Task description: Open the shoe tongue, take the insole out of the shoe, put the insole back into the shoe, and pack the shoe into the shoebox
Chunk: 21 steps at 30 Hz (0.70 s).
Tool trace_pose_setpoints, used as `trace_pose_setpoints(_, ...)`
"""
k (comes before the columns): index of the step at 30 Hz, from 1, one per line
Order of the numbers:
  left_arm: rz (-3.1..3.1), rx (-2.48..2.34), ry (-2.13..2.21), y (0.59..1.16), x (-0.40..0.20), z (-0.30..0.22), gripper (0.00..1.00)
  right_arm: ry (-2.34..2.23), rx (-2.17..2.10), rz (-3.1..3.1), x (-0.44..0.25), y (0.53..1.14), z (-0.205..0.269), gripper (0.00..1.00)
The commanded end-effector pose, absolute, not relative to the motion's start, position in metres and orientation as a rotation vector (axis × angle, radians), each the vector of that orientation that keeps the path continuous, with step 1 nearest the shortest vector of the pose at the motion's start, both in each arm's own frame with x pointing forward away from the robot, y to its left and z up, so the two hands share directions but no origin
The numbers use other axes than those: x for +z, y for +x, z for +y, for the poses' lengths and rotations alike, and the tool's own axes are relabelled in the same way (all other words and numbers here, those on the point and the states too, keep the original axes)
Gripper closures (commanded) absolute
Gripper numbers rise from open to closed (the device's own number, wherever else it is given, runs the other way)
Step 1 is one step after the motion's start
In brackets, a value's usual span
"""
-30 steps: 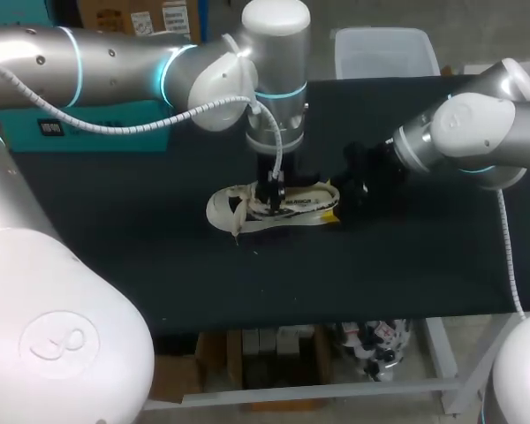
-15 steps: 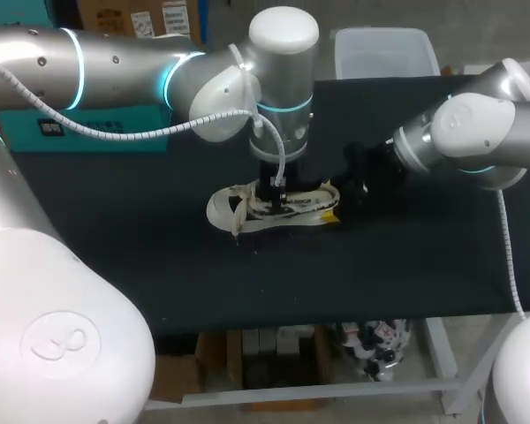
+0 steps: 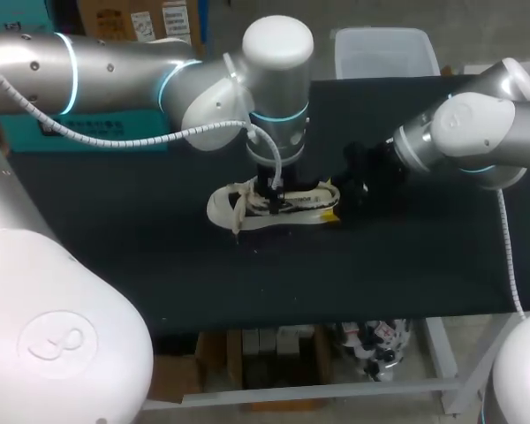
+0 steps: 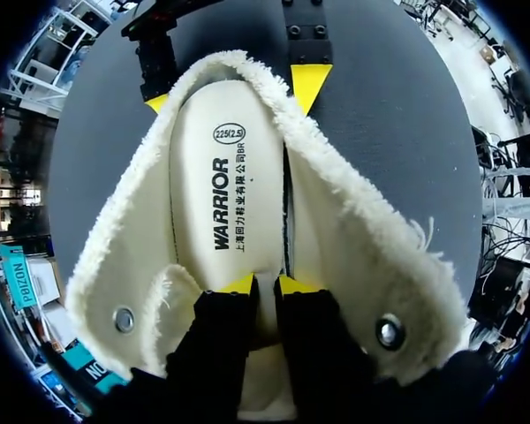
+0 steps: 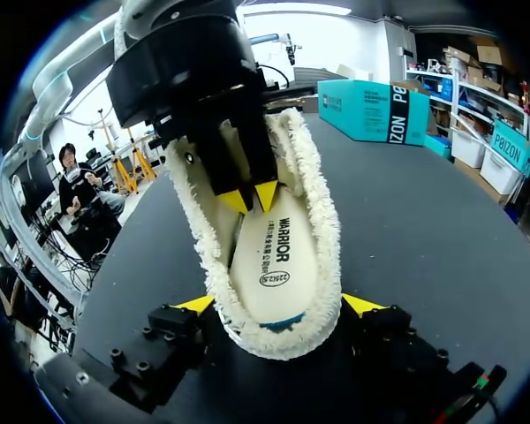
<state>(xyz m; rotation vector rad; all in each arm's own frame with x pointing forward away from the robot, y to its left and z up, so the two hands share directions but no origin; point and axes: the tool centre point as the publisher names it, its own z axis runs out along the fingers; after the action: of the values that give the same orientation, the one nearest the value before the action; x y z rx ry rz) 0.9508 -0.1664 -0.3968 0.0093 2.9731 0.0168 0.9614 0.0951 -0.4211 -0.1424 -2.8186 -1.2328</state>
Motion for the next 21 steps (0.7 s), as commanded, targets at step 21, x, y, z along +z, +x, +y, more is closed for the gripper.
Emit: trace_pose_setpoints(21,2.854,-0.041,0.058,0.977,-0.387,-0.174,1.00,-0.140,-1.232,-2.817,-0.421,0.960,0.094,1.00)
